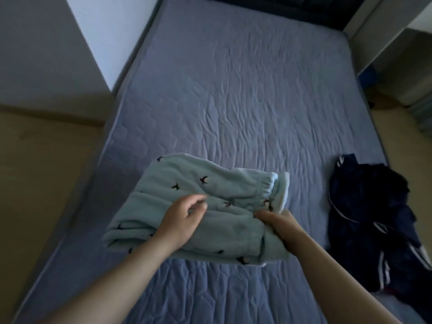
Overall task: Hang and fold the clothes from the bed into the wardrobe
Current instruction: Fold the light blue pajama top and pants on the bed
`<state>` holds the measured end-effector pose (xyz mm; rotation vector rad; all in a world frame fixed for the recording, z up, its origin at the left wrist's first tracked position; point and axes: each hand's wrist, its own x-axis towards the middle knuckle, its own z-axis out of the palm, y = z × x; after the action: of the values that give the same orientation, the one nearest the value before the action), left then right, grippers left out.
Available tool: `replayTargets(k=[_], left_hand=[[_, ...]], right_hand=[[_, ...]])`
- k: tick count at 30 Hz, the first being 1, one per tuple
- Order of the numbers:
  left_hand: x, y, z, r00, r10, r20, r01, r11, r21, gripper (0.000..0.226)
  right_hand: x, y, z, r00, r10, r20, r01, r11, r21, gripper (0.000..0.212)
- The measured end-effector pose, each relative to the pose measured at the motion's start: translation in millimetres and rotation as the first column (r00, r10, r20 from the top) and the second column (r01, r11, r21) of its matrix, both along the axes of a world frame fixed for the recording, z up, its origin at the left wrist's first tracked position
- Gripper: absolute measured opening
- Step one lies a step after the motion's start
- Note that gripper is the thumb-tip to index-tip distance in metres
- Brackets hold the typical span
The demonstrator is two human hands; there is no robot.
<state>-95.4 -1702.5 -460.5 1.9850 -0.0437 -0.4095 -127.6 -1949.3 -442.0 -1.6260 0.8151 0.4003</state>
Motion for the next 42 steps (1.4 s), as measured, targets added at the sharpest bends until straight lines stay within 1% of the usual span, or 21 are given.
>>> replayTargets(k=[2, 4, 6, 9, 11, 13, 16, 19, 21, 24, 27, 30, 31, 32, 33, 34, 35, 36, 38, 40, 42], left_hand=[[-21.8, -34.9, -29.9, 0.995, -0.053, -0.083, 0.055, 0.998, 0.026, 0.021], [-43.9, -63.1, -68.2, 0.98, -0.107, -0.165, 0.12, 0.99, 0.068, 0.021], [-60.9, -84.5, -107.2, 0.965, -0.141, -0.219, 0.169, 0.979, 0.114, 0.022], [-78.2, -102.1, -154.1, 0.962, -0.149, -0.229, 0.193, 0.963, 0.186, 0.022], [-92.2, -102.2, -177.5, 0.961, -0.18, -0.21, 0.238, 0.925, 0.295, 0.025], [-101.7, -95.9, -192.7, 0.945, -0.232, -0.229, 0.305, 0.877, 0.371, 0.033], [-95.4, -93.3, -208.9, 0.894, -0.317, -0.315, 0.426, 0.818, 0.387, 0.048], [-90.0, -97.1, -226.4, 0.822, -0.391, -0.414, 0.55, 0.732, 0.401, 0.056], [-91.5, -99.5, -236.7, 0.78, -0.388, -0.491, 0.6, 0.687, 0.41, 0.056], [-85.9, -102.9, -246.8, 0.752, -0.376, -0.541, 0.63, 0.65, 0.425, 0.049], [-74.7, -105.6, -247.6, 0.734, -0.394, -0.554, 0.658, 0.615, 0.435, 0.029], [-75.4, -107.8, -243.0, 0.68, -0.431, -0.593, 0.72, 0.55, 0.425, 0.023], [-76.7, -109.5, -242.8, 0.723, -0.454, -0.52, 0.687, 0.544, 0.481, 0.024], [-78.1, -111.2, -242.8, 0.799, -0.467, -0.379, 0.599, 0.568, 0.564, 0.024], [-78.4, -112.8, -242.2, 0.858, -0.465, -0.22, 0.492, 0.618, 0.613, 0.023], [-77.9, -113.8, -241.7, 0.879, -0.462, -0.118, 0.429, 0.658, 0.619, 0.024], [-76.9, -114.4, -241.5, 0.883, -0.461, -0.09, 0.416, 0.679, 0.605, 0.03], [-77.2, -114.8, -241.9, 0.875, -0.469, -0.121, 0.446, 0.684, 0.577, 0.037], [-82.4, -119.1, -243.8, 0.839, -0.505, -0.205, 0.533, 0.683, 0.499, 0.044], [-92.8, -128.5, -244.3, 0.808, -0.547, -0.22, 0.585, 0.697, 0.414, 0.044], [-100.4, -138.6, -242.5, 0.787, -0.577, -0.217, 0.613, 0.691, 0.384, 0.043]], right_hand=[[-27.6, -38.1, -39.6, 0.996, -0.05, -0.071, 0.042, 0.993, -0.112, 0.034], [-50.8, -66.7, -83.3, 0.982, -0.056, -0.181, 0.015, 0.976, -0.219, 0.046], [-70.7, -87.1, -128.1, 0.958, -0.106, -0.267, 0.047, 0.975, -0.216, 0.059], [-101.8, -101.0, -180.3, 0.948, -0.213, -0.237, 0.157, 0.959, -0.235, 0.075], [-127.6, -100.3, -207.4, 0.956, -0.194, -0.219, 0.128, 0.95, -0.284, 0.089], [-146.4, -94.8, -224.7, 0.947, -0.172, -0.273, 0.095, 0.958, -0.271, 0.103], [-147.1, -94.0, -241.3, 0.939, -0.172, -0.298, 0.099, 0.965, -0.242, 0.115], [-139.3, -96.3, -257.3, 0.938, -0.19, -0.288, 0.098, 0.947, -0.306, 0.119], [-138.7, -99.5, -268.3, 0.934, -0.219, -0.282, 0.122, 0.938, -0.324, 0.121], [-137.0, -109.5, -281.5, 0.93, -0.248, -0.271, 0.176, 0.948, -0.264, 0.118], [-134.1, -113.4, -285.6, 0.926, -0.248, -0.284, 0.224, 0.968, -0.113, 0.096], [-136.8, -108.4, -286.4, 0.94, -0.237, -0.246, 0.234, 0.971, -0.038, 0.09], [-136.3, -108.0, -287.0, 0.942, -0.253, -0.219, 0.254, 0.967, -0.023, 0.087], [-135.1, -107.5, -286.7, 0.938, -0.29, -0.19, 0.298, 0.954, 0.015, 0.083], [-132.5, -107.3, -285.4, 0.928, -0.334, -0.166, 0.349, 0.935, 0.068, 0.079], [-129.2, -107.6, -284.3, 0.918, -0.371, -0.143, 0.387, 0.916, 0.109, 0.074], [-126.9, -108.8, -283.3, 0.913, -0.389, -0.119, 0.402, 0.908, 0.119, 0.066], [-126.3, -111.0, -281.4, 0.918, -0.386, -0.092, 0.394, 0.915, 0.089, 0.057], [-130.7, -119.8, -273.7, 0.937, -0.347, -0.047, 0.344, 0.937, -0.057, 0.047], [-143.0, -134.7, -267.5, 0.951, -0.303, -0.058, 0.285, 0.935, -0.21, 0.05], [-152.9, -146.5, -260.6, 0.963, -0.227, -0.146, 0.178, 0.941, -0.287, 0.055]])
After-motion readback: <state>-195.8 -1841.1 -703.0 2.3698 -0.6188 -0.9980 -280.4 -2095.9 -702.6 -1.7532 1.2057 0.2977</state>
